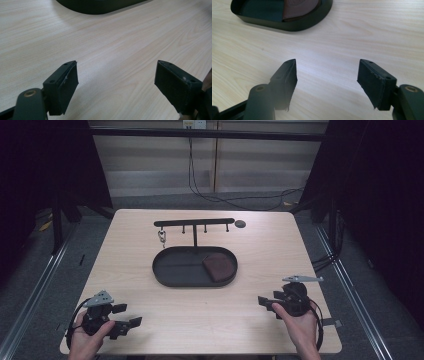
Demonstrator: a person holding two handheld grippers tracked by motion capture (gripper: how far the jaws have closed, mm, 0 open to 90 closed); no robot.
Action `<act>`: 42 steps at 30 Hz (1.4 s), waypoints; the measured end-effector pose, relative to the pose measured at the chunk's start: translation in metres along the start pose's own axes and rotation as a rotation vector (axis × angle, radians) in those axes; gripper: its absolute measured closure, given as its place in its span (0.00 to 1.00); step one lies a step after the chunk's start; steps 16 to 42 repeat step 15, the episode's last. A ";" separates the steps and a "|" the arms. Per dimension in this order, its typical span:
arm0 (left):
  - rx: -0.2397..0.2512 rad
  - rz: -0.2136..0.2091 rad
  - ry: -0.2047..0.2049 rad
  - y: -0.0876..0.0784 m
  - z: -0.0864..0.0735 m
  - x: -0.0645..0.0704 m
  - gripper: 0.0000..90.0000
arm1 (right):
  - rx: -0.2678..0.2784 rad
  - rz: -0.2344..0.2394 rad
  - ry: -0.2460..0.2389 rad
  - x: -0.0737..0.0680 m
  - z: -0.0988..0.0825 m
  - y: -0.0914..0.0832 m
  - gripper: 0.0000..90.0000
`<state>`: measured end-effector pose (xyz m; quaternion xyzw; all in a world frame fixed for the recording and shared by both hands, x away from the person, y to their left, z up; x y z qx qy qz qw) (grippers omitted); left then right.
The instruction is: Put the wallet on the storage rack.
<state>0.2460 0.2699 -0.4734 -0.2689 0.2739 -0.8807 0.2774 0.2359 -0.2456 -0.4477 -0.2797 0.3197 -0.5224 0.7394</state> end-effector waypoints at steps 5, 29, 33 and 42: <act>0.004 0.012 -0.013 0.000 0.000 0.000 0.21 | 0.028 -0.010 -0.004 0.003 -0.018 -0.006 0.34; -0.009 0.013 -0.014 0.001 -0.001 0.000 0.21 | 0.019 -0.030 0.003 0.013 -0.051 -0.006 0.28; -0.009 0.013 -0.014 0.001 -0.001 0.000 0.21 | 0.019 -0.030 0.003 0.013 -0.051 -0.006 0.28; -0.009 0.013 -0.014 0.001 -0.001 0.000 0.21 | 0.019 -0.030 0.003 0.013 -0.051 -0.006 0.28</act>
Point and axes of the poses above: each handheld gripper's, and its own axes: y roughly forward along the jaws, z roughly out of its top, x roughly to its right, the point moved 1 cm from there along y, roughly forward along the jaws, and after that the axes turned 6 degrees about -z, right-handed, at the moved point
